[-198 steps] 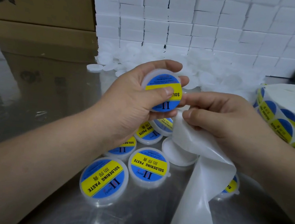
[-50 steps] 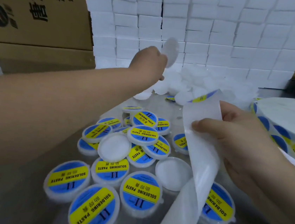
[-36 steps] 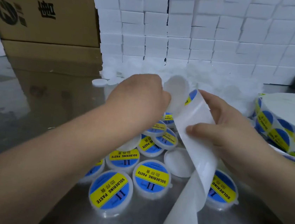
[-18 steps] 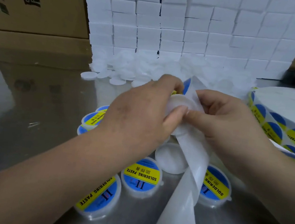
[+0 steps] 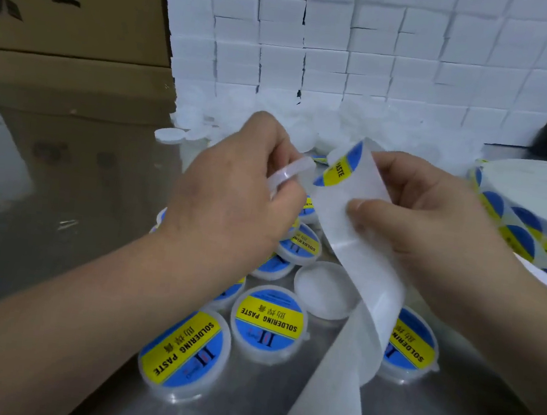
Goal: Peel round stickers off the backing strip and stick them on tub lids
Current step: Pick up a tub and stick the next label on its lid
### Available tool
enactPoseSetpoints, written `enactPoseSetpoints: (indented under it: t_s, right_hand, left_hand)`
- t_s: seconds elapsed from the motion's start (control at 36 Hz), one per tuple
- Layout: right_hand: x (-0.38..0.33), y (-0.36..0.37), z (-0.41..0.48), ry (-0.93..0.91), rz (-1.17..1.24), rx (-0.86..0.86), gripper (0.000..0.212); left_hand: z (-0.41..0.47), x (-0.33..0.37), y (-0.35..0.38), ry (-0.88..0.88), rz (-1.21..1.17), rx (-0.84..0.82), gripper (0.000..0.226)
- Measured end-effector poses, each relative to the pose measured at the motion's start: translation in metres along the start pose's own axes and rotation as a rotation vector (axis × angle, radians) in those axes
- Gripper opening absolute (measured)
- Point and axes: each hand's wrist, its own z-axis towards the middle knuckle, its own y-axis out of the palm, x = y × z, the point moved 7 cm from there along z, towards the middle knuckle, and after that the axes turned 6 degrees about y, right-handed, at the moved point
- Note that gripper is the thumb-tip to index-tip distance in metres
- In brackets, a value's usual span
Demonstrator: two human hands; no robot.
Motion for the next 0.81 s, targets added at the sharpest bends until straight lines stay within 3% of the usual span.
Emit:
enactPoseSetpoints:
  t_s: [0.25, 0.39, 0.56, 0.69, 0.81]
  right_hand:
    - [-0.007, 0.006, -0.005, -0.068, -0.029, -0.018, 0.03]
    - [-0.005, 0.005, -0.005, -0.041, 0.001, 0.005, 0.022]
    - [0.001, 0.002, -0.003, -0.024, -0.003, 0.029, 0.015]
    - [-0.009, 0.011, -0.006, -0.123, -0.068, -0.052, 0.027]
    - [-0.009, 0.007, -0.005, -0.131, -0.052, -0.02, 0.029]
  left_hand:
    - [0.0, 0.012, -0.003, 0.048, -0.111, -0.009, 0.015]
    - [-0.001, 0.019, 0.006, 0.171, 0.05, -0.12, 0.018]
    - [-0.001, 0.017, 0.008, 0.193, 0.131, -0.132, 0.036]
    - [-0.002, 0.018, 0.009, 0.213, 0.152, -0.131, 0.03]
    - [-0.001, 0.016, 0.006, 0.208, 0.122, -0.106, 0.027]
